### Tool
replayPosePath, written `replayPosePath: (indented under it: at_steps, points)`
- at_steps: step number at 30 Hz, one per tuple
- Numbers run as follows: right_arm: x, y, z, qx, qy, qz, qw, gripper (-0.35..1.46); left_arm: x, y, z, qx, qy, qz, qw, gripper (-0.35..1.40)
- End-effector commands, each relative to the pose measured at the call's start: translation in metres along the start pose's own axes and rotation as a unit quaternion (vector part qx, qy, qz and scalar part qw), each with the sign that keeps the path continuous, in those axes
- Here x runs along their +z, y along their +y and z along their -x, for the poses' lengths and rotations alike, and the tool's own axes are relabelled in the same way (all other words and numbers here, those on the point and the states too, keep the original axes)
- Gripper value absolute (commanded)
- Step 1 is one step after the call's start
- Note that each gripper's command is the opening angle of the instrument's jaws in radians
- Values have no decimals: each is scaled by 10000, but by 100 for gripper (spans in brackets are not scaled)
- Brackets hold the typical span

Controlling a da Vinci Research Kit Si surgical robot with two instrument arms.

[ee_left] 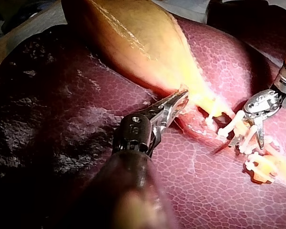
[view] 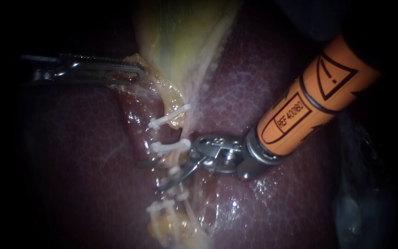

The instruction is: Go to the cutting position right tube

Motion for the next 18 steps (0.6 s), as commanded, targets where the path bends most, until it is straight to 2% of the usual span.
replayPosePath:
  at_steps: [1,7,14,15,18]
  points:
    - [0,-2,-3,14,11,-19,10000,115,0,0,0,-24,-1,-1,10000,-35]
    - [-3,-9,-20,55,66,-5,10000,119,1,0,-1,-21,-2,1,10000,-35]
    - [-4,-8,-21,58,74,11,10000,124,2,1,-2,-19,-2,2,10000,-35]
    - [-5,-8,-21,118,74,9,9999,125,2,0,-2,-19,-2,2,10000,-35]
    - [-10,-8,-21,950,85,-9,9954,129,2,1,-2,-19,-2,2,10000,-35]
